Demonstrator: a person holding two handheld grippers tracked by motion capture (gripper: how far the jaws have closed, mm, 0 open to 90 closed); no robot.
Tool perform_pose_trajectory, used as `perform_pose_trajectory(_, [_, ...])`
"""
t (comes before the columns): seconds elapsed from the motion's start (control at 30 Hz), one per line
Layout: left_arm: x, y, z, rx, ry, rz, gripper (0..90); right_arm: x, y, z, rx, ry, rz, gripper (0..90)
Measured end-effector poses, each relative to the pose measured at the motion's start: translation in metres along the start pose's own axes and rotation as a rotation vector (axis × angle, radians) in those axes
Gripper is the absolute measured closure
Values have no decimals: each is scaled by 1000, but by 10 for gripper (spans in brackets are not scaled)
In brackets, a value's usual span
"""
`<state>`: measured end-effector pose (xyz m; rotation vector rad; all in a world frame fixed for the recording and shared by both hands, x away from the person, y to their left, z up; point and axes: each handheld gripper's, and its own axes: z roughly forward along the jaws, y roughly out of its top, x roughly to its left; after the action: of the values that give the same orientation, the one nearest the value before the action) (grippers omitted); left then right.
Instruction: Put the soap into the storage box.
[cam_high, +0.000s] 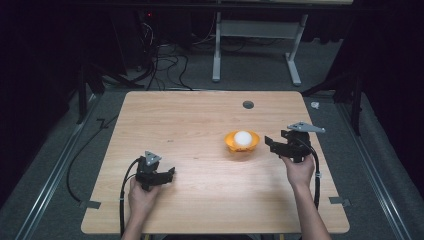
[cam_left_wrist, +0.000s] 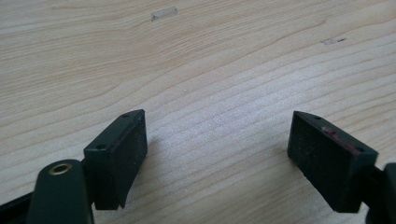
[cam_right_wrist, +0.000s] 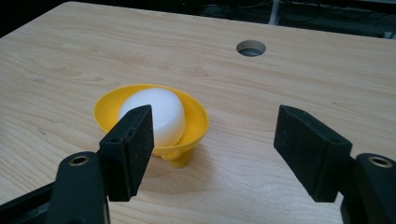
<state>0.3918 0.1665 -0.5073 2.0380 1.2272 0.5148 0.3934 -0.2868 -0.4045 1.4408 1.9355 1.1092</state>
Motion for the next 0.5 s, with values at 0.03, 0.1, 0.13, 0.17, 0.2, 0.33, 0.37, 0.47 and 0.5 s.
perform_pose_trajectory(0.03, [0, 0, 0, 0, 0, 0, 205, -1, -1, -1, -1, 0, -4, 293])
perform_pose_trajectory(0.1, [0, 0, 0, 0, 0, 0, 205, -1, -2, -2, -2, -3, 3, 293])
perform_pose_trajectory(0.13, [0, 0, 0, 0, 0, 0, 205, -2, -3, -3, -2, -3, 0, 292])
perform_pose_trajectory(0.17, [0, 0, 0, 0, 0, 0, 205, -2, -5, -4, 0, -4, 8, 293])
perform_pose_trajectory(0.2, [0, 0, 0, 0, 0, 0, 204, -3, -6, -4, -4, -4, 3, 293])
perform_pose_trajectory(0.33, [0, 0, 0, 0, 0, 0, 205, -5, -10, -7, 0, -7, 13, 293])
perform_pose_trajectory(0.37, [0, 0, 0, 0, 0, 0, 204, -5, -11, -8, 0, -8, 18, 292])
perform_pose_trajectory(0.47, [0, 0, 0, 0, 0, 0, 205, -7, -14, -12, -9, -11, 12, 292])
perform_pose_trajectory(0.5, [0, 0, 0, 0, 0, 0, 205, -7, -15, -13, -10, -13, 12, 293])
